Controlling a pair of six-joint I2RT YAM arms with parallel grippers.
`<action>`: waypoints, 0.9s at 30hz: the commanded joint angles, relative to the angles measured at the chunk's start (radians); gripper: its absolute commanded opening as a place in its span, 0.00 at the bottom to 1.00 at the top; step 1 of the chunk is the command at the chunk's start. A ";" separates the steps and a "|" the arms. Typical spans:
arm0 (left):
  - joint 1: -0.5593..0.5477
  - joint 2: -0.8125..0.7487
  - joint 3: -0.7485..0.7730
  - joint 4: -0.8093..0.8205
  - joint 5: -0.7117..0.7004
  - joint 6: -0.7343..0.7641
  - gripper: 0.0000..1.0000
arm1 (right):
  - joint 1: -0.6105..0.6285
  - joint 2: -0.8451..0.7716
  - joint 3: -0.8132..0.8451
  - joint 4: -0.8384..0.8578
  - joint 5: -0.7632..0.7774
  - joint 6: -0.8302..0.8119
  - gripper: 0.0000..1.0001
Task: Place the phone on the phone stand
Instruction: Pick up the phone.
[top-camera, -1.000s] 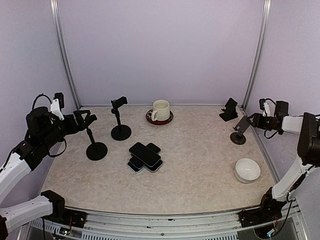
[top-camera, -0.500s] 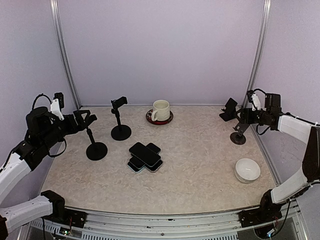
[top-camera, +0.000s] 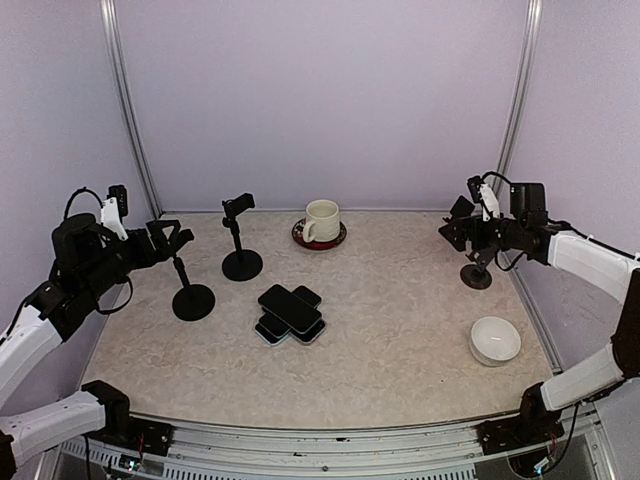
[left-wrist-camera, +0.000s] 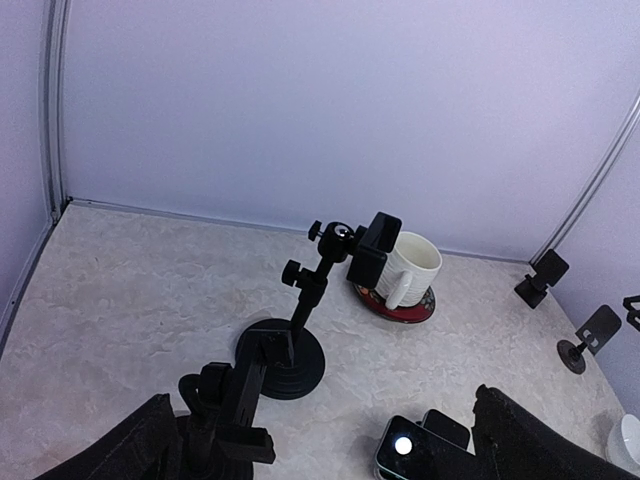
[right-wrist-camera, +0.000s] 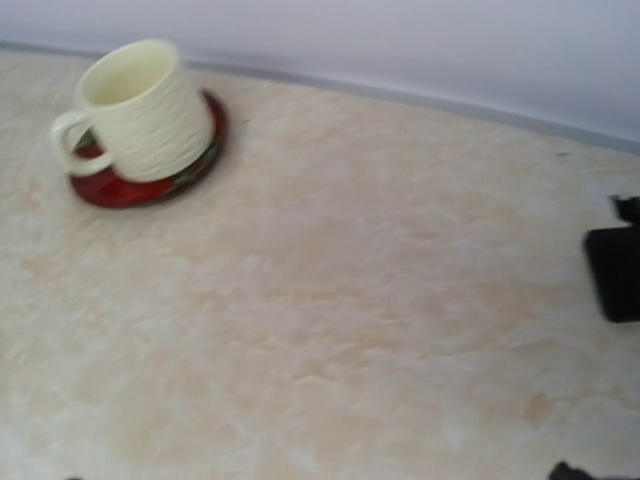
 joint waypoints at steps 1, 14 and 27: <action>0.006 -0.004 0.000 -0.007 0.009 -0.002 0.99 | 0.075 -0.001 0.024 -0.039 0.029 -0.008 1.00; 0.011 -0.006 -0.001 -0.003 0.013 -0.002 0.99 | 0.245 0.106 0.064 -0.041 0.145 -0.016 1.00; 0.015 -0.003 0.001 0.000 0.023 -0.004 0.99 | 0.425 0.279 0.147 -0.041 0.197 -0.033 1.00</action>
